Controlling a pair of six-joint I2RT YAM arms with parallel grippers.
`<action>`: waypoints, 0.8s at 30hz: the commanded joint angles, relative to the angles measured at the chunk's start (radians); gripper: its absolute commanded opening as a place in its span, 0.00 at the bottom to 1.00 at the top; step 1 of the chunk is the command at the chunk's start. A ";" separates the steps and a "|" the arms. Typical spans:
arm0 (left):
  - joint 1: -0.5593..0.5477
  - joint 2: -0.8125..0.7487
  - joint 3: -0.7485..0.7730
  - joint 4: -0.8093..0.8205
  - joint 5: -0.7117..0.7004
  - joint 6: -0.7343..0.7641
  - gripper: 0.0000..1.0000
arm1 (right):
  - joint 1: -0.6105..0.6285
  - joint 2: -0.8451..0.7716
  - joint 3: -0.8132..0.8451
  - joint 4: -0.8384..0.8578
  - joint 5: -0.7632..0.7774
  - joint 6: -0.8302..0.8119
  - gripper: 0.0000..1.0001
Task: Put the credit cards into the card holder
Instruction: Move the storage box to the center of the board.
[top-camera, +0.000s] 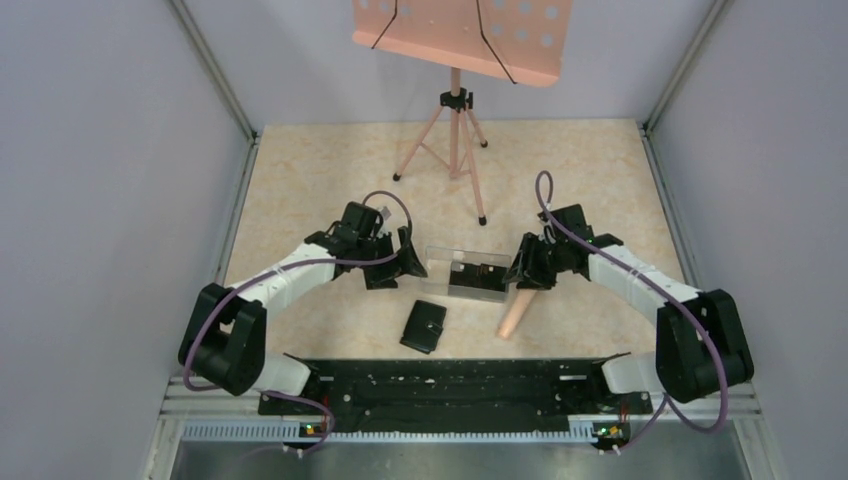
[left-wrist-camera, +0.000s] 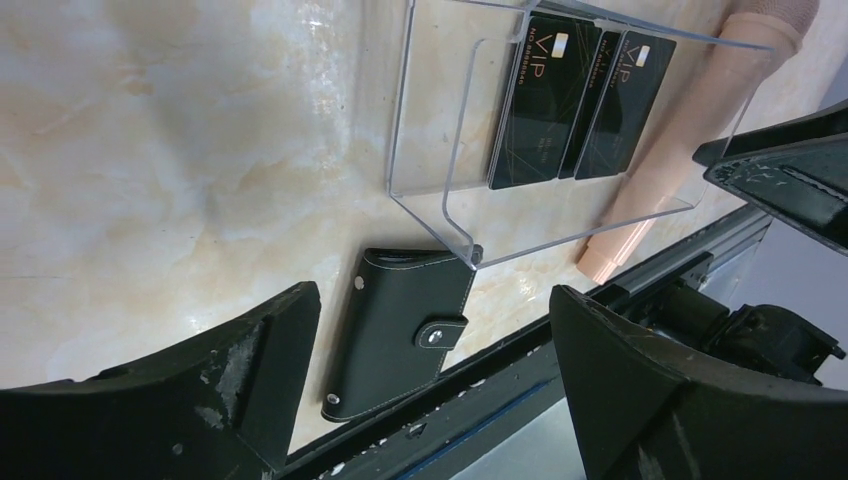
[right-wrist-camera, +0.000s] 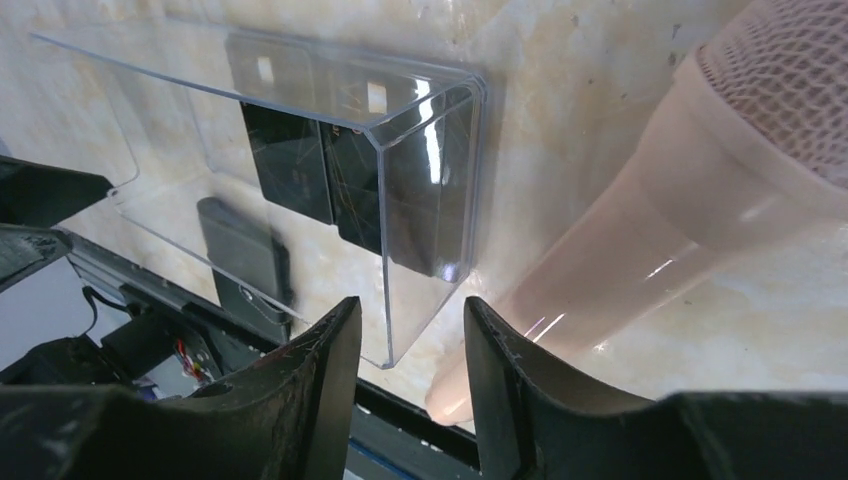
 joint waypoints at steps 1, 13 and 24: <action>-0.006 0.005 0.035 -0.014 -0.038 0.004 0.90 | 0.056 0.065 0.080 0.027 0.056 0.006 0.39; -0.006 0.163 0.150 -0.022 -0.039 0.002 0.83 | 0.080 0.226 0.240 0.037 0.100 0.003 0.01; -0.006 0.287 0.298 -0.056 -0.052 -0.004 0.79 | 0.081 0.344 0.415 -0.056 0.140 -0.098 0.01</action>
